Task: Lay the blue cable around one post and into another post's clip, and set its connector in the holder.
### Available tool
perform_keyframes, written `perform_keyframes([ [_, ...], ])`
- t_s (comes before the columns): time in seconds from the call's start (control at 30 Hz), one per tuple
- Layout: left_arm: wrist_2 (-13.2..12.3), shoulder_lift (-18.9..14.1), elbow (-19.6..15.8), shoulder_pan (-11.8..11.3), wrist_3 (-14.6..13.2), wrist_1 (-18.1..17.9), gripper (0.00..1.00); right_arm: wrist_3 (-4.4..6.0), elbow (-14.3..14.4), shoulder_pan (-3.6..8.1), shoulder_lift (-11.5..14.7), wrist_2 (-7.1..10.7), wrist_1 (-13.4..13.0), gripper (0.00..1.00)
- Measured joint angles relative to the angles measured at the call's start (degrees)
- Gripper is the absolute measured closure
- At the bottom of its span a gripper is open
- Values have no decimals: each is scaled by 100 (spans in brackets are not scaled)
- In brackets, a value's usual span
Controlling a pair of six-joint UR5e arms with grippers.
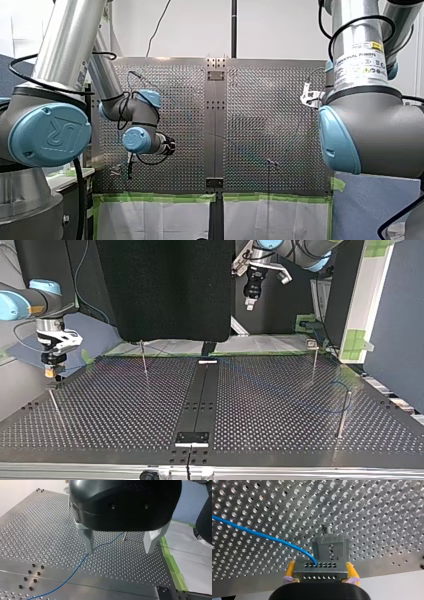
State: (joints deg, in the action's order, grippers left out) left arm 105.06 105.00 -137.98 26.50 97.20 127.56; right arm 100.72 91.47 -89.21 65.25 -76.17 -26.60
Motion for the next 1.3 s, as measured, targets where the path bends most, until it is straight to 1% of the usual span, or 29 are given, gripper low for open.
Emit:
perform_keyframes([
  [0.17,18,1,1,-9,0,17,0,-17,-35,128,-2,251,10,100],
  [0.27,30,0,1,-8,0,22,0,-48,-81,200,-5,395,49,100],
  [0.37,34,0,1,-9,0,26,0,-138,-160,267,-6,538,148,100],
  [0.4,34,1,1,-10,0,28,0,-183,-200,290,-6,595,200,100],
  [0.5,37,1,1,-16,0,31,0,-250,-305,336,-6,744,339,100],
  [0.7,44,0,1,-32,0,33,0,-314,-452,383,-14,1051,530,100],
  [0.8,44,0,1,-44,0,33,0,-350,-481,397,-19,1170,586,100],
  [0.9,45,0,1,-56,0,33,0,-363,-489,410,-25,1223,610,100],
  [1.03,45,1,1,-69,-2,33,0,-392,-532,419,-72,1244,652,100],
  [1.07,45,2,1,-72,-4,33,0,-414,-556,421,-97,1247,677,100],
  [1.2,44,0,1,-79,-8,33,0,-565,-654,422,-221,1294,833,100],
  [1.3,40,0,1,-80,-8,33,0,-594,-712,422,-260,1370,875,100],
])
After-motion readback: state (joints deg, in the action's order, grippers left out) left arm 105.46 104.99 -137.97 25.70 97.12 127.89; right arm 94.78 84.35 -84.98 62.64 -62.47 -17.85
